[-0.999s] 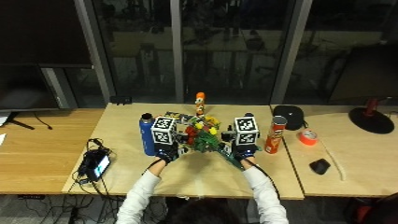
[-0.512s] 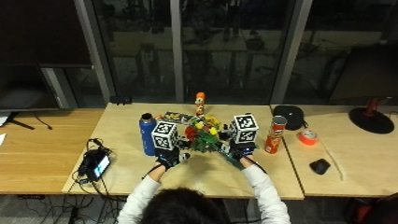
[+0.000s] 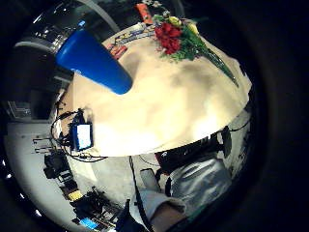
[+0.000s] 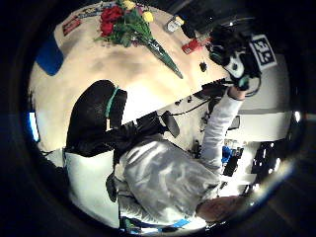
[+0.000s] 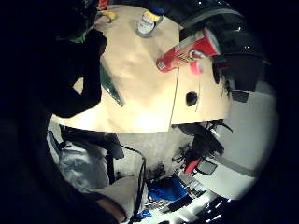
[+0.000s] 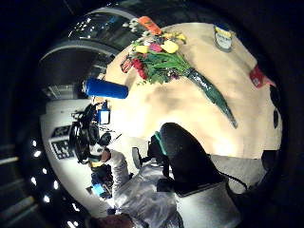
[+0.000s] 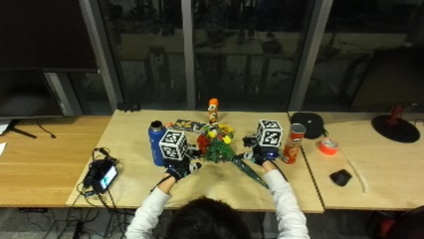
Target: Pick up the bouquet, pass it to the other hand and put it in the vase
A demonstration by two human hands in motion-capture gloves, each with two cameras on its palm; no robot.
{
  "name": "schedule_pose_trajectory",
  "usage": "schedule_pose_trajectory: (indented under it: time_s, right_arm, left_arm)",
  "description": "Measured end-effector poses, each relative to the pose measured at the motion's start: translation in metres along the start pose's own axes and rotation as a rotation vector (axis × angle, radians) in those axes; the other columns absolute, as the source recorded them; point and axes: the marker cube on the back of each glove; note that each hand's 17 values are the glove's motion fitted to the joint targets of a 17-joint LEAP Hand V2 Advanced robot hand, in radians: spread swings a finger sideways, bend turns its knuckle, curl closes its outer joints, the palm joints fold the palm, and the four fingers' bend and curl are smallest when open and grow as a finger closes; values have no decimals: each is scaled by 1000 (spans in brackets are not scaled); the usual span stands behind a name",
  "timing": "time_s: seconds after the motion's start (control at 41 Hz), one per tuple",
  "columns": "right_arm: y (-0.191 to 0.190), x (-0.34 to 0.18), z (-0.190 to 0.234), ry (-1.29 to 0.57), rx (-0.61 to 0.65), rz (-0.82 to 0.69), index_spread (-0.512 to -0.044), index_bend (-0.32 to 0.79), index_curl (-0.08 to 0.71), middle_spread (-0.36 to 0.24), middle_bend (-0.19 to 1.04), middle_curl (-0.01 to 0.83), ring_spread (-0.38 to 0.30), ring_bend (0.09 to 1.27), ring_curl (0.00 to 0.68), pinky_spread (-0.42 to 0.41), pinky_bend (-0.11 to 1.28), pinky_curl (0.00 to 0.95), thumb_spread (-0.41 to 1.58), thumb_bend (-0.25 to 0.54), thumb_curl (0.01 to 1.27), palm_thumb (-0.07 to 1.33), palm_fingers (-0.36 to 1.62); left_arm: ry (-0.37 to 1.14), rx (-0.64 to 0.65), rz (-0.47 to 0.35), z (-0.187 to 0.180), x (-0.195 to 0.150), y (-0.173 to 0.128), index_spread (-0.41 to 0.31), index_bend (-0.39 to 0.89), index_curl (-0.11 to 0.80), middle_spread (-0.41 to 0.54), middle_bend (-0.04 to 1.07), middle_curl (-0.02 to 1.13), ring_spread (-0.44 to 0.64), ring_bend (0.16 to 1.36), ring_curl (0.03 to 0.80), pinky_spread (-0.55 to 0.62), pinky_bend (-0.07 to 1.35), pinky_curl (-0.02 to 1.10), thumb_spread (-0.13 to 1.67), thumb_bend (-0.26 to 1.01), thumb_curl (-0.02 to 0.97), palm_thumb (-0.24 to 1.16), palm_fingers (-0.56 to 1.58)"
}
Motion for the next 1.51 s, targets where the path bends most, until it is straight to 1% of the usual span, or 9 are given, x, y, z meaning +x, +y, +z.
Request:
schedule_pose_trajectory:
  time_s: [0.171, 0.536, 0.682, 0.755, 0.828, 0.926, 1.023, 1.096, 1.511]
  right_arm:
    - [-42, 28, 53, -2, -44, 117, -215, 20, 69, 43, 248, 321, 11, 672, 336, 181, 708, 399, 1083, -14, 294, 457, 467]
    - [-36, 41, 137, 27, -182, 229, -187, 73, 68, -8, 273, 362, -87, 702, 361, 84, 760, 396, 1050, -14, 336, 544, 533]
    - [-45, 36, 151, 50, -58, 179, -198, 101, 98, -30, 277, 373, -102, 672, 361, 84, 713, 382, 1035, -18, 343, 576, 548]
    - [-48, 31, 153, 43, 6, 172, -231, 262, 163, -55, 265, 374, -112, 593, 341, 67, 595, 348, 1028, -6, 349, 623, 633]
    - [-44, 27, 155, 61, -20, 202, -233, 367, 216, -127, 342, 398, -146, 526, 320, 28, 453, 306, 1045, 51, 367, 748, 805]
    - [-41, 25, 149, 149, 43, 263, -243, 379, 265, -142, 336, 416, -164, 452, 315, -39, 469, 317, 1110, 112, 385, 867, 911]
    - [-42, 22, 143, 176, 114, 249, -246, 242, 264, -179, 340, 434, -221, 535, 350, -188, 597, 347, 1111, 135, 406, 943, 1232]
    - [-44, 26, 137, 136, 168, 272, -253, 160, 272, -192, 474, 487, -226, 762, 424, -236, 576, 370, 1115, 88, 386, 896, 1490]
    - [-54, -6, 39, -591, 642, 142, -257, 317, 412, -195, 699, 604, -204, 951, 535, -262, 707, 464, 1108, -10, 355, 890, 1444]
  left_arm:
    - [17, -14, -4, 6, -1, -3, 43, 125, 262, 131, 209, 351, 198, 526, 285, 249, 215, 326, 1158, -2, 309, 513, 399]
    - [37, 9, -17, 8, -12, -6, 53, 119, 257, 146, 198, 369, 202, 547, 303, 251, 232, 353, 1157, -17, 327, 528, 370]
    - [39, 7, -24, 7, -12, -7, 55, 123, 257, 148, 199, 374, 203, 551, 306, 251, 234, 359, 1156, -18, 331, 528, 366]
    - [44, -1, -25, 9, -14, -8, 56, 124, 257, 148, 199, 377, 203, 552, 308, 251, 234, 362, 1156, -18, 332, 528, 365]
    - [64, -14, -18, 11, -14, -10, 56, 125, 257, 149, 199, 379, 203, 553, 309, 251, 234, 364, 1156, -18, 334, 528, 364]
    - [112, -34, -6, 11, -15, -10, 57, 126, 258, 149, 200, 382, 203, 551, 311, 252, 235, 367, 1156, -18, 335, 528, 362]
    - [168, -54, 4, 11, -18, -13, 57, 126, 258, 150, 202, 385, 203, 550, 312, 252, 234, 369, 1156, -18, 337, 527, 362]
    - [199, -54, -5, 9, -21, -18, 57, 134, 261, 150, 199, 386, 203, 547, 313, 252, 231, 370, 1156, -19, 337, 527, 365]
    - [552, 152, 15, -49, -12, -53, 80, 127, 266, 182, 175, 379, 220, 557, 319, 264, 249, 382, 1126, -36, 332, 458, 330]
